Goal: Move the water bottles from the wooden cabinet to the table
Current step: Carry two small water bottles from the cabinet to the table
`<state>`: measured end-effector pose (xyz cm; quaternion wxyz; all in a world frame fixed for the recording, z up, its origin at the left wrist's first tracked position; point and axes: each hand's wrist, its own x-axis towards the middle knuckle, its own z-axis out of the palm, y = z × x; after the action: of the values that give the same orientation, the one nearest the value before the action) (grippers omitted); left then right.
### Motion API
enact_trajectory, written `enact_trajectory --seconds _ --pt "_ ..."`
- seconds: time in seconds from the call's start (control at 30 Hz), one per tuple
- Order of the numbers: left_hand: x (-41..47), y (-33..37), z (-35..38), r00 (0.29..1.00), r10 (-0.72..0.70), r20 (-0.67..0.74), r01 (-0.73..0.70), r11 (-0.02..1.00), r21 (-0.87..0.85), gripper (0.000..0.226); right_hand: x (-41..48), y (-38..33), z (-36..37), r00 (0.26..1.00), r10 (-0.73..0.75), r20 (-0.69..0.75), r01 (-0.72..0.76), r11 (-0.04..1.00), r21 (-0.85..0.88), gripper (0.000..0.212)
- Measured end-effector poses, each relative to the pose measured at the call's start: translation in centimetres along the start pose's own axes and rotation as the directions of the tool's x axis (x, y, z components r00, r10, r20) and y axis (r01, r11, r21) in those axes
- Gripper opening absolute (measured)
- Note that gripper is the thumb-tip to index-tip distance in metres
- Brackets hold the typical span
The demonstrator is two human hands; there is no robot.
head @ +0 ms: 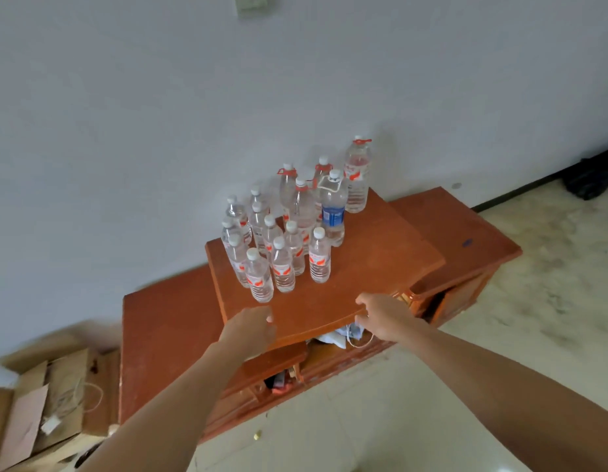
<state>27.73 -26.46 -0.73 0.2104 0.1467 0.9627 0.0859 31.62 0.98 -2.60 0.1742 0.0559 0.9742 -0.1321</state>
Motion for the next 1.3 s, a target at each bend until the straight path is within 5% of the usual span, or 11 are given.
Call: enact_trajectory --seconds 0.17,0.4,0.57,0.73,1.0,1.3 --pt "5.2 -0.2 -1.6 0.999 -0.005 -0.038 0.004 0.999 -0.04 0.031 7.9 -1.1 -2.2 0.998 -0.062 0.011 0.063 0.997 -0.037 0.05" --pt "15.5 -0.6 -5.5 0.983 0.067 -0.174 -0.078 0.995 -0.056 0.034 17.5 -3.9 -3.4 0.971 -0.138 -0.197 0.115 0.985 -0.125 0.049" --pt "22.3 -0.5 -6.0 0.99 0.059 -0.126 -0.061 0.998 -0.016 0.044 23.9 -4.3 -3.1 0.967 -0.178 -0.185 0.15 0.977 -0.153 0.057" --pt "24.6 -0.6 -3.6 0.999 0.051 0.006 -0.051 0.999 -0.009 0.05 26.7 -3.0 -1.6 0.966 -0.234 -0.111 0.201 0.948 -0.245 0.037" --pt "26.2 0.2 -2.1 0.998 -0.061 -0.011 0.061 0.998 0.011 0.042 29.6 0.0 -2.8 0.963 -0.253 -0.091 0.21 0.92 -0.331 0.047" --pt "24.4 4.5 -0.4 0.951 -0.302 -0.061 0.304 0.952 0.027 0.037 32.8 2.6 -5.2 0.853 -0.522 -0.021 0.491 0.815 -0.306 0.046"
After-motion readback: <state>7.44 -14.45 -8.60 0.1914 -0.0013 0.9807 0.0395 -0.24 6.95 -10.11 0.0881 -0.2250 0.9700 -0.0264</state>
